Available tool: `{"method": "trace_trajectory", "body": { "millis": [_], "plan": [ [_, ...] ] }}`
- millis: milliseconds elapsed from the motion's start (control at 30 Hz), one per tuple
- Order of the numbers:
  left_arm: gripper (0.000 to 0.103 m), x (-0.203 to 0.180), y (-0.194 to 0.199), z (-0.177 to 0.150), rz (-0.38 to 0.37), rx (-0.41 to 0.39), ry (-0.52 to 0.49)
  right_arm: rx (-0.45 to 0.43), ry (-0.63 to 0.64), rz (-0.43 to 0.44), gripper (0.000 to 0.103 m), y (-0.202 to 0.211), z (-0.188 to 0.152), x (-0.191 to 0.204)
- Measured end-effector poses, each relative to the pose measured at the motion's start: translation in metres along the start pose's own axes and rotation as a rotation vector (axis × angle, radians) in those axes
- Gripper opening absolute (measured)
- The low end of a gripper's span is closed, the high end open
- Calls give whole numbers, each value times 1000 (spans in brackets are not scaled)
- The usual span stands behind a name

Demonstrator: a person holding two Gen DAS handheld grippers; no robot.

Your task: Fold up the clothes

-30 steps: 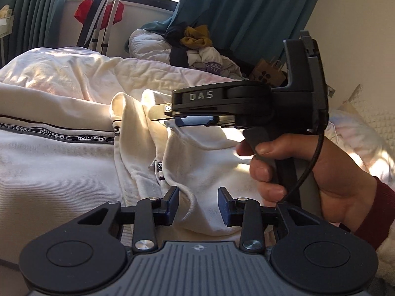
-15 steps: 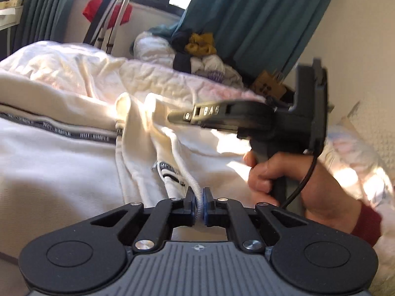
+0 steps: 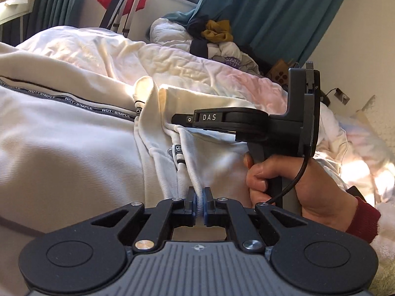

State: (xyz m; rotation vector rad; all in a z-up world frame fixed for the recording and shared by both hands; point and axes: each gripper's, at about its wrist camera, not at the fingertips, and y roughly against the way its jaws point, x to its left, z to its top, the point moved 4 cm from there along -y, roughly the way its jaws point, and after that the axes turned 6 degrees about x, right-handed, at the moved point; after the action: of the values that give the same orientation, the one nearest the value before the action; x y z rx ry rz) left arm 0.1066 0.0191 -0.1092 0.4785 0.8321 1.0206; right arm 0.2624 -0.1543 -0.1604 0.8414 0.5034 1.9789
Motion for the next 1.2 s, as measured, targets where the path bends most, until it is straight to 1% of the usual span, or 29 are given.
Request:
{"method": "trace_trajectory", "body": {
  "millis": [200, 300, 367, 400, 433, 533, 600, 667, 700, 800, 867, 900, 967, 1033, 1100, 1167, 1200],
  "plan": [
    [10, 0, 10, 1, -9, -45, 10, -23, -11, -22, 4, 13, 2, 2],
    [17, 0, 15, 1, -13, -68, 15, -40, -15, -30, 4, 29, 0, 6],
    [22, -1, 23, 1, -3, -91, 14, -56, -4, -47, 4, 44, -2, 11],
    [28, -1, 27, 1, 4, -104, 17, -63, -2, -55, 4, 52, -4, 12],
    [31, -1, 31, 2, 11, -118, 20, -71, -3, -64, 4, 60, -5, 14],
    [41, -2, 44, 3, 33, -157, 29, -85, -18, -80, 4, 86, -10, 16],
    [42, 0, 57, 5, 40, -194, 50, -97, -17, -96, 4, 102, -14, 19],
    [48, 2, 70, 7, 47, -231, 71, -111, -14, -111, 4, 117, -18, 22],
    [48, 4, 76, 7, 61, -245, 80, -118, -17, -116, 4, 125, -20, 23],
    [52, 19, 96, 3, 96, -266, 157, -136, -31, -124, 4, 142, -30, 27],
    [61, 29, 109, 1, 119, -280, 209, -143, -41, -132, 4, 151, -37, 28],
    [62, 39, 118, 1, 124, -289, 258, -144, -44, -136, 5, 155, -39, 28],
    [70, 60, 136, -1, 124, -312, 354, -151, -47, -146, 5, 160, -42, 27],
    [73, 84, 153, -3, 149, -323, 453, -161, -51, -157, 5, 163, -43, 24],
    [73, 111, 167, -6, 169, -341, 561, -167, -58, -166, 5, 165, -44, 21],
    [75, 135, 178, -11, 154, -339, 655, -166, -72, -170, 5, 164, -45, 16],
    [75, 145, 183, -14, 168, -340, 684, -163, -77, -174, 5, 163, -46, 14]
  ]
}}
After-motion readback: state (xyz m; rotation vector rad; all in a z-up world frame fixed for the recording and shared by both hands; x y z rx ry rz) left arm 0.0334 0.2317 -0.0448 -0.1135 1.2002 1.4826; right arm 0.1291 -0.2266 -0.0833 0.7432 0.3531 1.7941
